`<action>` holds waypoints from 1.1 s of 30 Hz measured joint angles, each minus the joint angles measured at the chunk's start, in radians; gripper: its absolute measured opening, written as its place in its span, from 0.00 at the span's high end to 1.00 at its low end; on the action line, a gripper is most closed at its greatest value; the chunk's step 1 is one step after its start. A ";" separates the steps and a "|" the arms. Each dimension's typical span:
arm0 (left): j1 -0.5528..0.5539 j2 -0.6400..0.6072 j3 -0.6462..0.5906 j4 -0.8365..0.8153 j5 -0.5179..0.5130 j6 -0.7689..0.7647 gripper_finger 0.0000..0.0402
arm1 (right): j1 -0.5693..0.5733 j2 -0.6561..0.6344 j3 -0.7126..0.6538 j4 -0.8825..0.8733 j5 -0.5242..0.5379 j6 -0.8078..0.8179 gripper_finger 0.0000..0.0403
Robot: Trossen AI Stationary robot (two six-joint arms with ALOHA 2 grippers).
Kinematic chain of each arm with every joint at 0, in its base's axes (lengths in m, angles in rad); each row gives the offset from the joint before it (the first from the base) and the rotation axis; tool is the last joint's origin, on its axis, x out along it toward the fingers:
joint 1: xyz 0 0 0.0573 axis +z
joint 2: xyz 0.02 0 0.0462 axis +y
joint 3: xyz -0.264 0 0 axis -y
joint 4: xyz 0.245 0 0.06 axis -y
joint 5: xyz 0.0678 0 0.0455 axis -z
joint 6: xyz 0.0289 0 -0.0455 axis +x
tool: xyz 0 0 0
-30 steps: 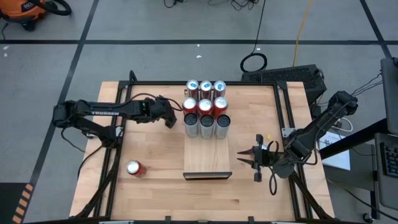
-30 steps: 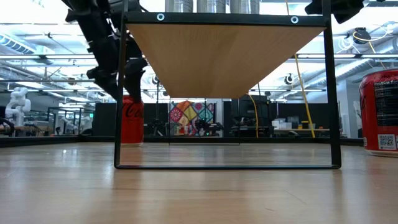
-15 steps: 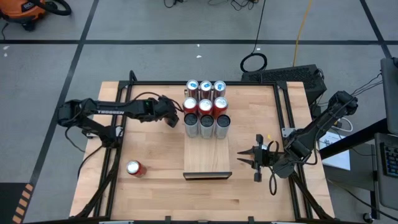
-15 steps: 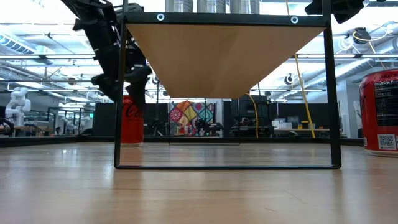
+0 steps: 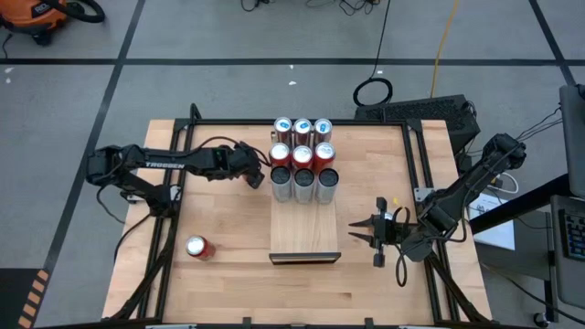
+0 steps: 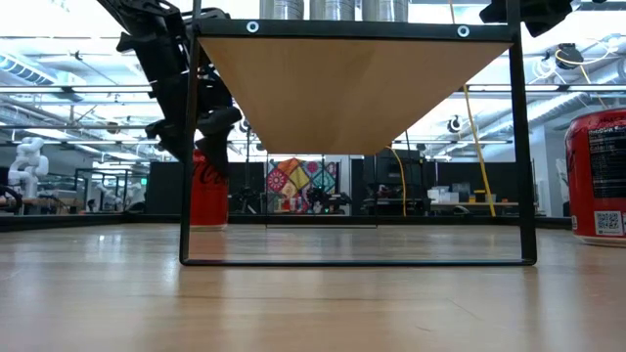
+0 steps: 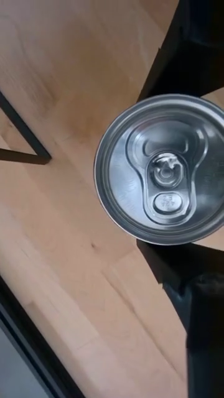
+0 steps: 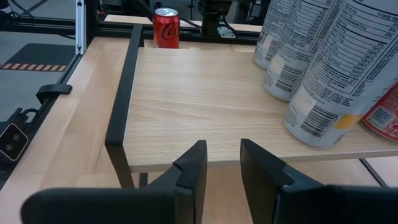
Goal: Place canned beverage on shelf
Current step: Put the top red black soda can on the shelf
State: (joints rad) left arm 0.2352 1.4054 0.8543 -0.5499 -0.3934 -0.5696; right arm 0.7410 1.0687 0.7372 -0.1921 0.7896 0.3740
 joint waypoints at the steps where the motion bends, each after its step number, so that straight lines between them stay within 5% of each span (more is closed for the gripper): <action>1: 0.000 0.000 0.000 0.000 0.004 0.001 0.26 | 0.000 0.000 0.000 0.000 0.000 0.000 0.82; 14: -0.042 -0.119 0.048 -0.117 0.192 0.061 0.29 | 0.000 0.067 0.000 0.008 -0.001 0.036 0.82; 24: -0.178 -0.286 0.180 -0.332 0.190 0.079 0.29 | 0.000 0.076 -0.001 0.148 -0.007 -0.021 0.82; 33: -0.350 -0.344 0.280 -0.354 0.212 0.131 0.29 | 0.000 0.115 -0.001 0.353 -0.008 -0.089 0.82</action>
State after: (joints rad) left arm -0.1144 1.0614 1.1342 -0.9037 -0.1814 -0.4388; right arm 0.7414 1.1839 0.7364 0.1613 0.7818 0.2851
